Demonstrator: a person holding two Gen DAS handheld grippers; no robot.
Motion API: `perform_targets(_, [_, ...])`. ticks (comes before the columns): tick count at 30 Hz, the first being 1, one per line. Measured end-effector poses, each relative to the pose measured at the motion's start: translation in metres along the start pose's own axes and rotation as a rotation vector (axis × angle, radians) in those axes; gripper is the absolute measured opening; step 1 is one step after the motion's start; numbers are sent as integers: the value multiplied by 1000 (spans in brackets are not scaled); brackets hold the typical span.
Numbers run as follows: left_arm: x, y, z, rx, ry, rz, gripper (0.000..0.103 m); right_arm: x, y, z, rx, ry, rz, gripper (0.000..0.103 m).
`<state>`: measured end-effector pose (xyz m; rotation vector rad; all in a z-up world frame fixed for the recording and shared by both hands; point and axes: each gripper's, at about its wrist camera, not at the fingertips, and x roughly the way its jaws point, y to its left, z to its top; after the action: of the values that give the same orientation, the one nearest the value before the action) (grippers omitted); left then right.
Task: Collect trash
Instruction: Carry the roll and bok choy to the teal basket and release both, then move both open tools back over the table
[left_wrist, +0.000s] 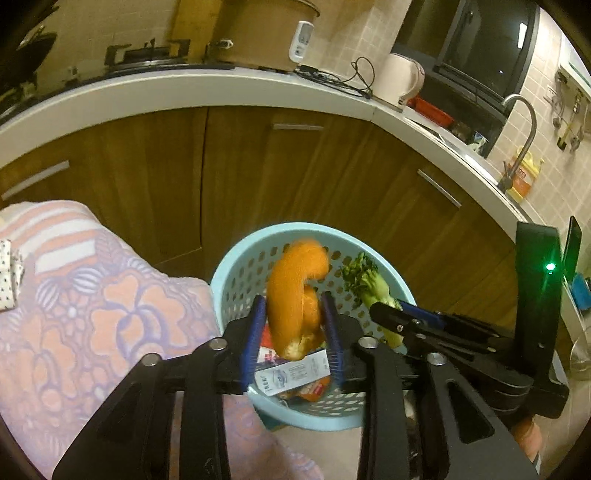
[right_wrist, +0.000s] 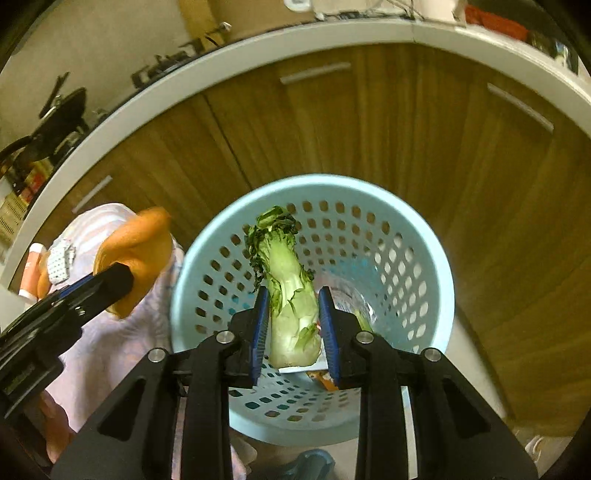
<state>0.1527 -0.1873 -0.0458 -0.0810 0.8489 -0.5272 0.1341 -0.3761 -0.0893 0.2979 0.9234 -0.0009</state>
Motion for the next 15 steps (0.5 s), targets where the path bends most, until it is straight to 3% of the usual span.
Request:
perform_targets(2, [-3,1,-1,-6,-21,12,61,5,-6,2,15,15,4,26])
perform_targets(5, [-8,6,-2,-12,-28,17,61,4,-9,4,23,5,-10,41])
perform_targets(15, [-35,27,-8,-56,-58,37,60,-12,25,7,-63,-37,9,43])
